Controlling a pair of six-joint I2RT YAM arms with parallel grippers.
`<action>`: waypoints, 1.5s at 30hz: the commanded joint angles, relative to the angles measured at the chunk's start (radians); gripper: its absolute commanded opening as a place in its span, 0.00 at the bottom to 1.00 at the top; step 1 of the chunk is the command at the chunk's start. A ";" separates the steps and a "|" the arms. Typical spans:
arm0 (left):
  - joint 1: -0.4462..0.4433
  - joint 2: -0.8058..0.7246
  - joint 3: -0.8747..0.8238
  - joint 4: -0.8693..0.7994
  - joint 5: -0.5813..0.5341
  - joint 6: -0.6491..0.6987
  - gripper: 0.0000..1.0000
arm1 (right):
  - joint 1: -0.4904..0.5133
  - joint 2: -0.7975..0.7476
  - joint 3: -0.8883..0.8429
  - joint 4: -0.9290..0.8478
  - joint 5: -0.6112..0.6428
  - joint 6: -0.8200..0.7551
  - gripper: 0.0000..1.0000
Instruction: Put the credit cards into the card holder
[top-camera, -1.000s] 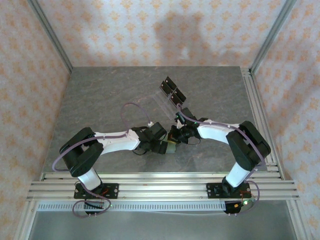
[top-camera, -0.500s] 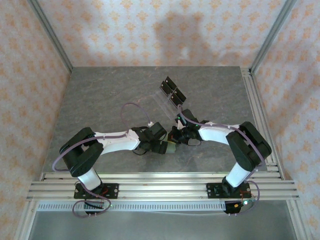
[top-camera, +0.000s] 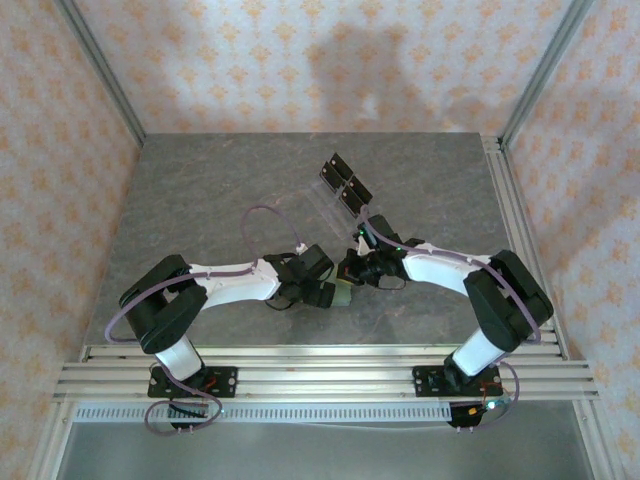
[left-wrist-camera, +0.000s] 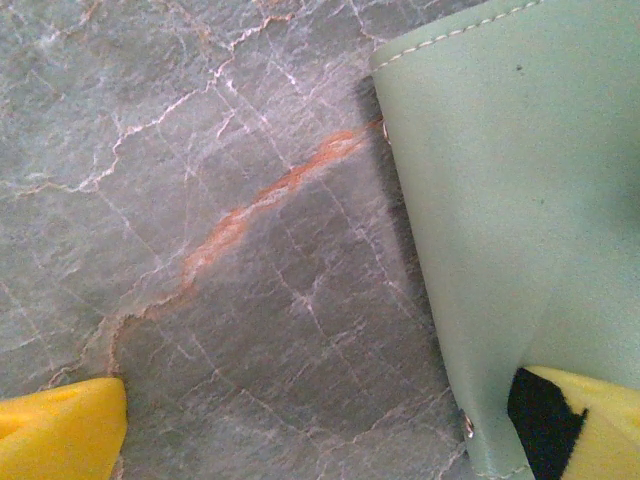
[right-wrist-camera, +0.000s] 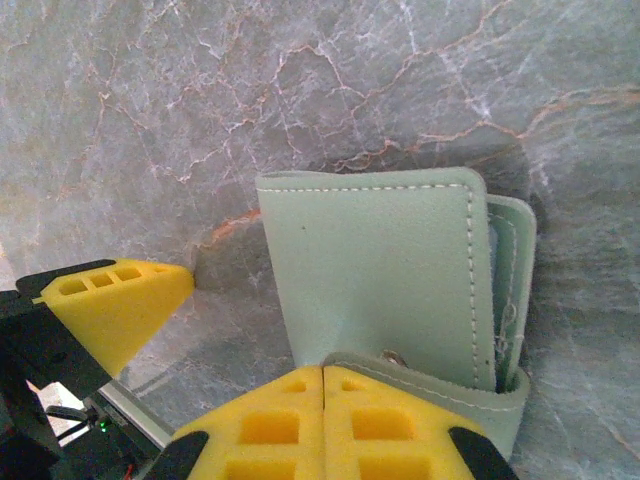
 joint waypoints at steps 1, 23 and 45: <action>-0.027 0.055 -0.010 0.018 0.056 -0.016 1.00 | -0.003 -0.004 0.002 -0.006 0.009 0.007 0.00; -0.028 0.053 -0.010 0.016 0.053 -0.015 1.00 | -0.003 0.087 -0.042 0.040 0.024 0.005 0.00; -0.028 0.054 -0.013 0.014 0.053 -0.016 1.00 | -0.004 -0.020 -0.026 0.079 -0.034 0.015 0.00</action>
